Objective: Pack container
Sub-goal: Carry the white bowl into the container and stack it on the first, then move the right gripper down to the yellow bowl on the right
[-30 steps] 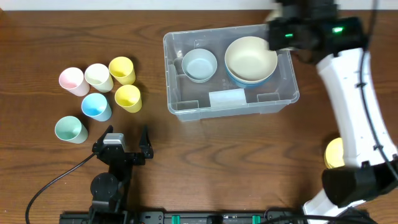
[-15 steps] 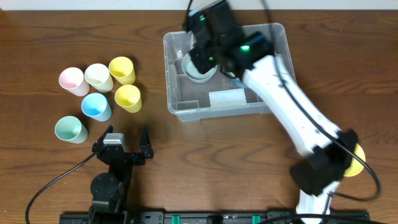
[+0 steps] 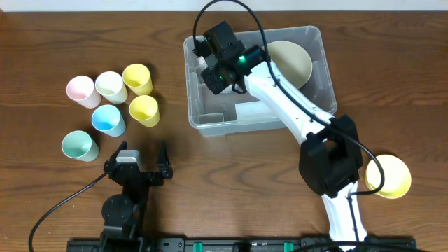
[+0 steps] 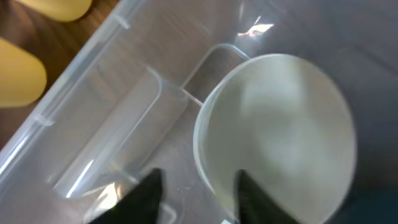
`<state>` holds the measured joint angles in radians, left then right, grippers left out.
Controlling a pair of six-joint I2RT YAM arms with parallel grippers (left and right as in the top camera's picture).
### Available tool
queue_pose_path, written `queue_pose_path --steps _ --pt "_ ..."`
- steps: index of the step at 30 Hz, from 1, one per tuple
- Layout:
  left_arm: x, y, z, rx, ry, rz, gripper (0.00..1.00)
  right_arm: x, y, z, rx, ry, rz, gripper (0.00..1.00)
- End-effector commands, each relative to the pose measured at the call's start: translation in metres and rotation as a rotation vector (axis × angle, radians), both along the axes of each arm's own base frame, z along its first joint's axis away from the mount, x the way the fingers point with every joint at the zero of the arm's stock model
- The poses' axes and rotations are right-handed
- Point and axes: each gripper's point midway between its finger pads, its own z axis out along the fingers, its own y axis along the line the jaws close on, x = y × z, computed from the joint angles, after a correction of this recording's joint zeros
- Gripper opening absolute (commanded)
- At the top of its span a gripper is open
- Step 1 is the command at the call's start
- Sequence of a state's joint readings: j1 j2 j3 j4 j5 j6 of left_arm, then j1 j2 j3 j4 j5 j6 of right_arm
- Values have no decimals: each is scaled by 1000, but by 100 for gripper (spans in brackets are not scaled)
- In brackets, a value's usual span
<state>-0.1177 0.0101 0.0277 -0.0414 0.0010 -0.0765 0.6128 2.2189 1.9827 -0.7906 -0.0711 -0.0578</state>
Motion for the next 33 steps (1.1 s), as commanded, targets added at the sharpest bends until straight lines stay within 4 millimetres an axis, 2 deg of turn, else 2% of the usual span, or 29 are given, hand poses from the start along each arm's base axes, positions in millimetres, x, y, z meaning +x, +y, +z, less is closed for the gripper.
queue_pose_path --steps 1,4,6,10,13,17,25,30,33 --pt "0 3 -18 19 49 12 98 4 4 3 -6 -30 4 52" --pt "0 3 -18 19 49 12 98 6 5 16 7 -50 3 53" --pt "0 3 -18 19 49 12 98 5 5 32 16 -61 3 53" --pt "0 3 -18 19 49 12 98 -2 -2 81 39 -89 -4 54" --pt "0 3 -18 19 49 12 98 -14 -19 116 54 -78 -47 55" --pt "0 3 -18 19 49 12 98 -22 -69 142 34 -41 -222 57" --pt "0 3 -18 19 49 12 98 -36 -185 165 8 63 -522 61" --pt "0 3 -18 19 48 12 98 -56 -233 185 6 75 -619 63" --pt "0 3 -18 19 49 12 98 -75 -260 201 12 74 -678 66"
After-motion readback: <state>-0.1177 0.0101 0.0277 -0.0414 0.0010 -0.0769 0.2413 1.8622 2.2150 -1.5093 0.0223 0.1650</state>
